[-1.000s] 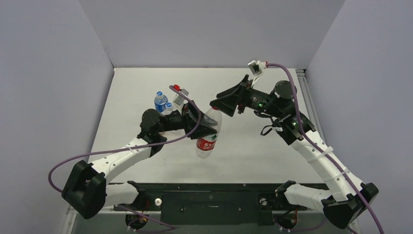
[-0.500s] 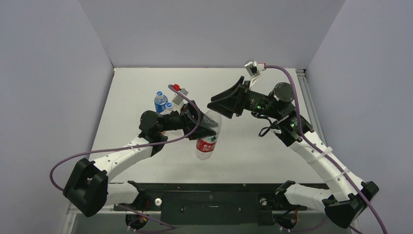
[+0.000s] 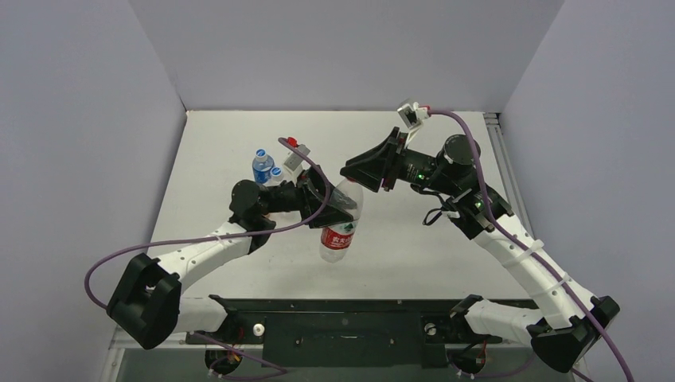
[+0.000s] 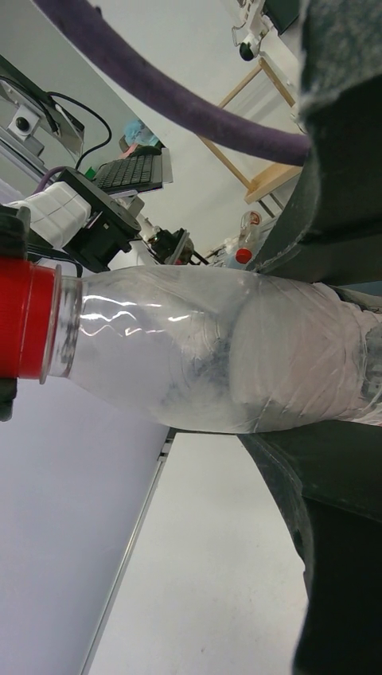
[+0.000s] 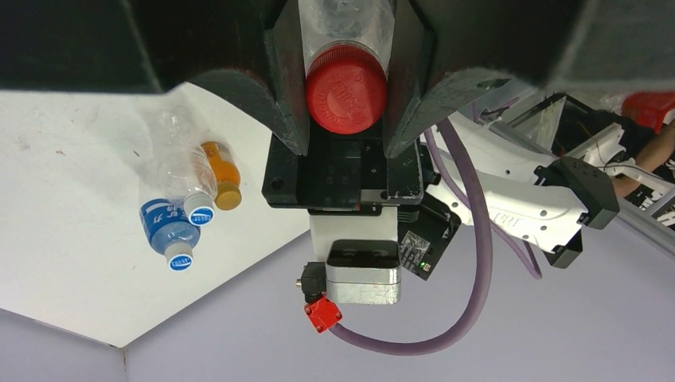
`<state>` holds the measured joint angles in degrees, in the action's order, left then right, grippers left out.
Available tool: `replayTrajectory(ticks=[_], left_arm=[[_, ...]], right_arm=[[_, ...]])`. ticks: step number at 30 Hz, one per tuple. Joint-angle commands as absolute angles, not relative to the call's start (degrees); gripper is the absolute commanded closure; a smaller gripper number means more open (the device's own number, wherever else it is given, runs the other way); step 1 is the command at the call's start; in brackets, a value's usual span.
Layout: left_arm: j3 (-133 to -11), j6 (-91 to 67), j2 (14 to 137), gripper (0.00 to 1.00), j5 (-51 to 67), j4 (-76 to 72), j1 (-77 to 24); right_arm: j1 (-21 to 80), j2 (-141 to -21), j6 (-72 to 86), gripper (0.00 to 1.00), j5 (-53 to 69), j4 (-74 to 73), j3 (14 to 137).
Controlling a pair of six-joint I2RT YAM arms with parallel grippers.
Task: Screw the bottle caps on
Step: Screw the bottle cap onto the plastic bottle.
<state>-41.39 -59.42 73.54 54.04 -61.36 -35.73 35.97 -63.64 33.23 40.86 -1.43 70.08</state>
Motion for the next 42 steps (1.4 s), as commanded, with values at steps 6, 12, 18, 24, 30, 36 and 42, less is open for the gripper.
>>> replayTrajectory(ticks=[6,12,18,24,30,36,42], left_arm=[[-44.4,-46.6,71.5,1.0,44.7,-44.0,-35.2],[-47.5,-32.7,66.9,1.0,26.0,-24.6,-36.2],[-49.6,-22.2,63.4,1.0,4.9,-16.5,-43.3],[-51.9,-13.9,63.9,1.0,-12.9,-14.0,-51.4],[-52.8,-6.3,65.5,1.0,-27.6,-16.2,-58.8],[-52.8,2.0,67.9,1.0,-37.5,-20.9,-63.8],[-52.0,5.7,69.2,1.0,-39.9,-22.8,-66.0]], right_arm=[[38.2,-62.8,29.7,1.0,34.1,-9.2,74.3],[41.1,-63.2,28.8,1.0,22.5,-18.6,77.6],[44.6,-64.3,32.0,1.0,8.2,-26.8,80.4],[46.5,-66.8,36.1,1.0,-2.1,-32.5,83.3],[48.8,-69.7,40.5,1.0,-11.4,-37.4,86.3],[50.0,-72.0,44.7,1.0,-17.5,-39.7,88.0],[50.0,-72.4,46.5,1.0,-17.9,-38.5,88.5]])
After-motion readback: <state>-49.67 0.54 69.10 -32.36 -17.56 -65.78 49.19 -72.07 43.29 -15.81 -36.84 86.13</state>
